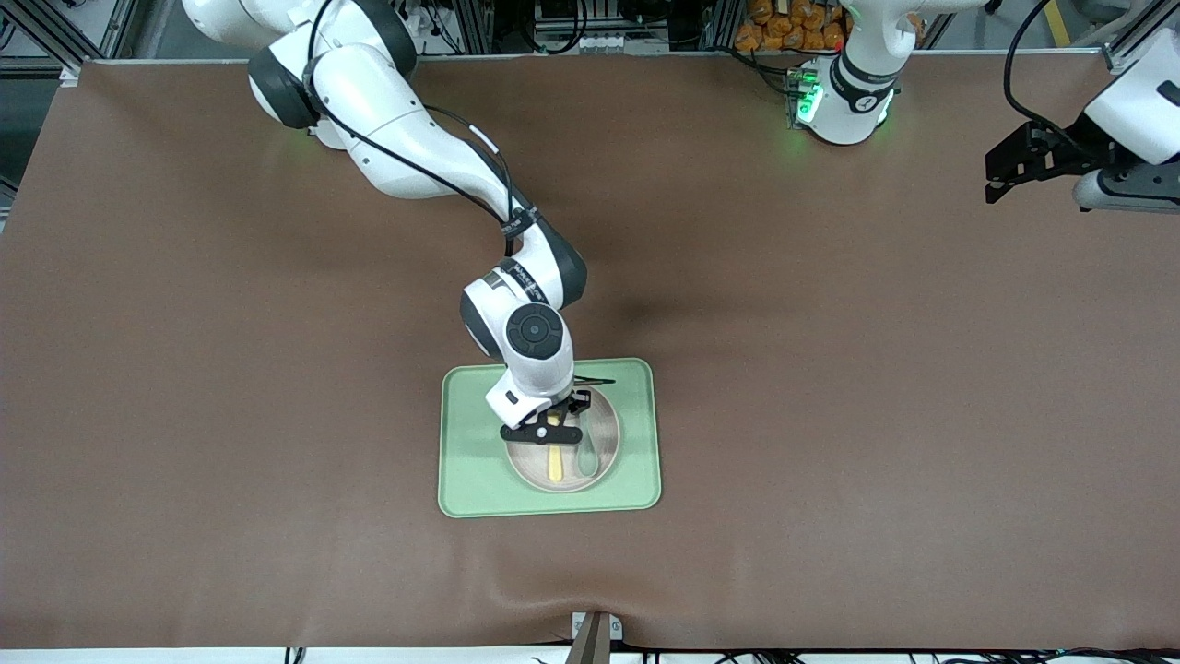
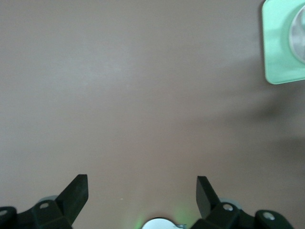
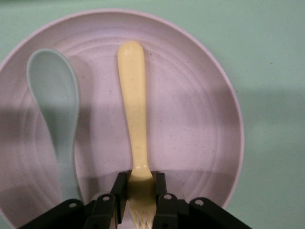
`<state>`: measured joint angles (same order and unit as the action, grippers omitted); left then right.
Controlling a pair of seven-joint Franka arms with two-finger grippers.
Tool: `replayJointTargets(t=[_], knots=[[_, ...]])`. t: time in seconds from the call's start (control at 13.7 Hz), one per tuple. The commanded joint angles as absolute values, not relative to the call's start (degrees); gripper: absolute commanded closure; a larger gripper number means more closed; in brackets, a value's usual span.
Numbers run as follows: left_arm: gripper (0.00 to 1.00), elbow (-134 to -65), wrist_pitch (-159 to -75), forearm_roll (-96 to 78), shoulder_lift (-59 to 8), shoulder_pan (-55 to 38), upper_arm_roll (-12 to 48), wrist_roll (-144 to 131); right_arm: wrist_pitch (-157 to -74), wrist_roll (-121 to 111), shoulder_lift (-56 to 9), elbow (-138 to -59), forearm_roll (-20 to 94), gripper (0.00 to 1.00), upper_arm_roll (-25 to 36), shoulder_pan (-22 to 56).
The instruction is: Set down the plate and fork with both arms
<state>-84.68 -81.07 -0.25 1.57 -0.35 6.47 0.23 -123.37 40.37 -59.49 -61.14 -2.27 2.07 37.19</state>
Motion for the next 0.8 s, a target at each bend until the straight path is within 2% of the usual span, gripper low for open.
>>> replayJointTargets(t=[0.0,0.15,0.44,0.73], knots=[[0.00,-83.85,-80.51,-2.37,1.32,1.14,6.59,1.32,-123.05,40.87,-60.91,-58.71,-2.20,0.95,0.97,36.39],[0.00,-83.85,-80.51,-2.02,1.41,0.79,6.94,1.23,-122.87,40.87,-60.73,-58.62,-2.20,1.00,0.97,36.21],[0.00,-83.94,-80.51,0.44,1.41,0.97,9.49,1.23,-122.17,40.96,-59.60,-58.27,0.51,1.00,0.18,34.02],[0.00,-83.94,-80.51,0.35,1.41,1.14,9.49,1.23,-118.75,40.70,-56.17,-58.36,2.28,1.00,0.44,32.18]])
